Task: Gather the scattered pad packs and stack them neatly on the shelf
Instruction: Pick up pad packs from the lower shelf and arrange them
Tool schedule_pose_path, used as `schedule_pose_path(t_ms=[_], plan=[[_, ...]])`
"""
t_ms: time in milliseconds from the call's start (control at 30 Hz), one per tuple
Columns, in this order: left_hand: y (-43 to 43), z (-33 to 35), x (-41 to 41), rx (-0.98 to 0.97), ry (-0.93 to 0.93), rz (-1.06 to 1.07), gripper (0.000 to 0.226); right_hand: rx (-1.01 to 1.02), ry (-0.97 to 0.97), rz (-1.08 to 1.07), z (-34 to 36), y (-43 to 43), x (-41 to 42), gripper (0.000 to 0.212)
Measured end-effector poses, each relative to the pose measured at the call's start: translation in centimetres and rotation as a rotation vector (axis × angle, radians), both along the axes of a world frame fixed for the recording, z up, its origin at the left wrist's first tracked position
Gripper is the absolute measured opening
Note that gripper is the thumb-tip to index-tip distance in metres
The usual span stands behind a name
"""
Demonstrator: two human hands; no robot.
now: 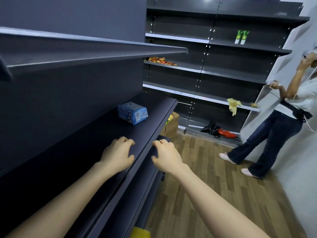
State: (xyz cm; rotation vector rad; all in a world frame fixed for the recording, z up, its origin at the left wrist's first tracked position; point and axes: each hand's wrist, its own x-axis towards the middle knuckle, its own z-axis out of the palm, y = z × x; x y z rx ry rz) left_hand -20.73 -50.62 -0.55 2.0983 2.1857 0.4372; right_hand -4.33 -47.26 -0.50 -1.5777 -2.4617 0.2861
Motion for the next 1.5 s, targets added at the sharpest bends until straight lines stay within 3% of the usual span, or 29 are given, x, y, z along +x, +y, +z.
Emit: schedule_pose_path(t_ms=[767, 933, 1267, 1500], plan=[[15.5, -0.4, -0.1, -0.045, -0.075, 0.34, 0.048, -0.013, 0.09, 0.27, 0.0, 21.9, -3.5, 0.057], [16.3, -0.6, -0.7, -0.059, -0.055, 0.402, 0.047, -0.053, 0.154, 0.263, -0.6, 24.0, -6.2, 0.07], [16.8, -1.0, -1.8, -0.091, -0.035, 0.477, 0.045, -0.121, 0.106, 0.245, -1.7, 25.6, -10.7, 0.084], [17.3, -1.1, -2.3, -0.081, -0.024, 0.497, 0.045, -0.197, 0.223, 0.205, -2.4, 26.2, -11.5, 0.066]])
